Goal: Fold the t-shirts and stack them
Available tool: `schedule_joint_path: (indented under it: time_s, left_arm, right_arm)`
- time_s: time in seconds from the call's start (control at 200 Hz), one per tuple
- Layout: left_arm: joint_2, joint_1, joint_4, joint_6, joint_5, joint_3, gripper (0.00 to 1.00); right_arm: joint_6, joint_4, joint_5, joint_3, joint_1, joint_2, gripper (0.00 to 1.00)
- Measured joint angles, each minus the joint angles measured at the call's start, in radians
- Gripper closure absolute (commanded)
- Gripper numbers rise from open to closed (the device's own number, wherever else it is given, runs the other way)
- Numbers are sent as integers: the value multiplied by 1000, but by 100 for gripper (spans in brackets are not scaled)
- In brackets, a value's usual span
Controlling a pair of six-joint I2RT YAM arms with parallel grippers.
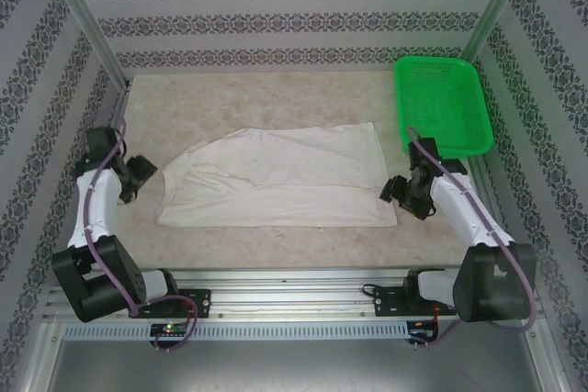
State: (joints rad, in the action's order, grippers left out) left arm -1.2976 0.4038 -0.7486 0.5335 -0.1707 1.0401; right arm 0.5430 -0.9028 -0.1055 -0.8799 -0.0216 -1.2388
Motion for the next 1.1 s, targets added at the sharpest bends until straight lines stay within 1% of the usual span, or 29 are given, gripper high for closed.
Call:
schedule_joint_path:
  time_s: [0.1, 0.19, 0.39, 0.52, 0.61, 0.734, 0.849, 1.099]
  left_arm:
    - [-87, -53, 12, -43, -8, 158, 24]
    - [-205, -118, 20, -96, -18, 312, 23]
    - [-560, -217, -5, -211, -70, 684, 24]
    - [-790, -278, -76, -277, -111, 919, 26]
    - [-932, -324, -120, -309, -141, 1054, 27]
    - [-1049, -371, -148, -329, -193, 1106, 29]
    - [-1110, -397, -178, -341, -211, 1109, 30]
    - [-1128, -423, -180, -344, -186, 1098, 30]
  right_arm:
    - [-4, -13, -11, -101, -11, -9, 26]
    - [-13, -15, -19, -196, -32, -63, 26]
    - [-40, -20, -26, -446, -101, -296, 25]
    - [-53, -31, -25, -624, -119, -464, 25]
    - [-59, -30, -22, -706, -119, -551, 23]
    - [-76, -37, -23, -778, -116, -643, 23]
    - [-87, -47, -34, -837, -98, -731, 23]
    - [-87, -42, -59, -921, -45, -863, 24]
